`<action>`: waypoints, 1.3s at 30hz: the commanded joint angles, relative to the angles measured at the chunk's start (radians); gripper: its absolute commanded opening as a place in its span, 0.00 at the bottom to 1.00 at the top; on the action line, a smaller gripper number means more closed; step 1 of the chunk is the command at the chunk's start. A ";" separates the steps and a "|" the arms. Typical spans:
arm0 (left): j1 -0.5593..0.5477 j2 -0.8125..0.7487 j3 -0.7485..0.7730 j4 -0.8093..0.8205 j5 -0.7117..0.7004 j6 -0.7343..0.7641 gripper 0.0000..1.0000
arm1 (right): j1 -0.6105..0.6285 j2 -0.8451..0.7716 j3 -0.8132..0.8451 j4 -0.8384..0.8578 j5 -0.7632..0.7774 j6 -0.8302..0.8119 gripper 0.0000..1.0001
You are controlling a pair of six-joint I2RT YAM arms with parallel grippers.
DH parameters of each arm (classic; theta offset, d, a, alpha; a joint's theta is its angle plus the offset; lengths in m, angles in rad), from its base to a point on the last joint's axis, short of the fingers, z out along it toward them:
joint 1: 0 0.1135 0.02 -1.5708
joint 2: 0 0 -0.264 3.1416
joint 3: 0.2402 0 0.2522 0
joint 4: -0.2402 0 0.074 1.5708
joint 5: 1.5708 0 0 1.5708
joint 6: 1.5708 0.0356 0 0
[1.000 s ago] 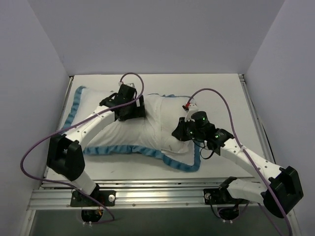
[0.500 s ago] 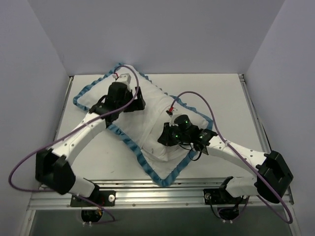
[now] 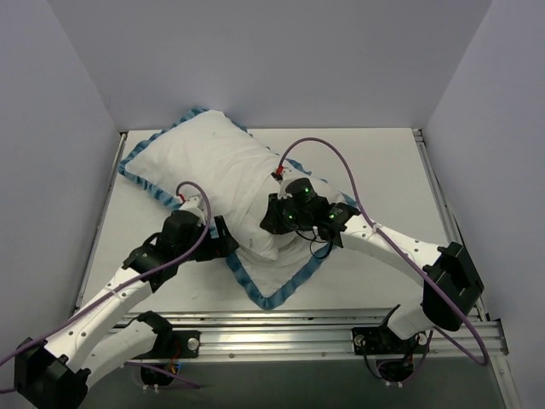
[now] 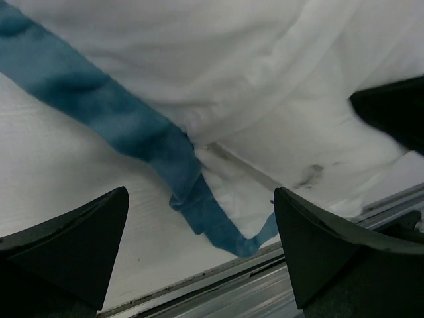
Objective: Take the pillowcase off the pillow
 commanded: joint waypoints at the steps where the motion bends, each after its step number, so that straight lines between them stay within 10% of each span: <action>1: -0.061 -0.015 -0.100 0.089 0.037 -0.102 1.00 | -0.001 -0.007 0.083 0.066 -0.005 -0.038 0.00; 13: -0.107 0.242 -0.127 0.363 -0.015 -0.077 0.78 | 0.014 -0.018 0.120 0.053 0.003 -0.031 0.00; 20: -0.101 0.330 -0.098 0.393 -0.167 -0.109 0.04 | 0.017 -0.076 0.138 0.023 -0.008 -0.041 0.00; 39: 0.136 0.419 -0.006 0.305 -0.370 -0.323 0.02 | 0.014 -0.507 0.215 -0.450 -0.276 -0.300 0.00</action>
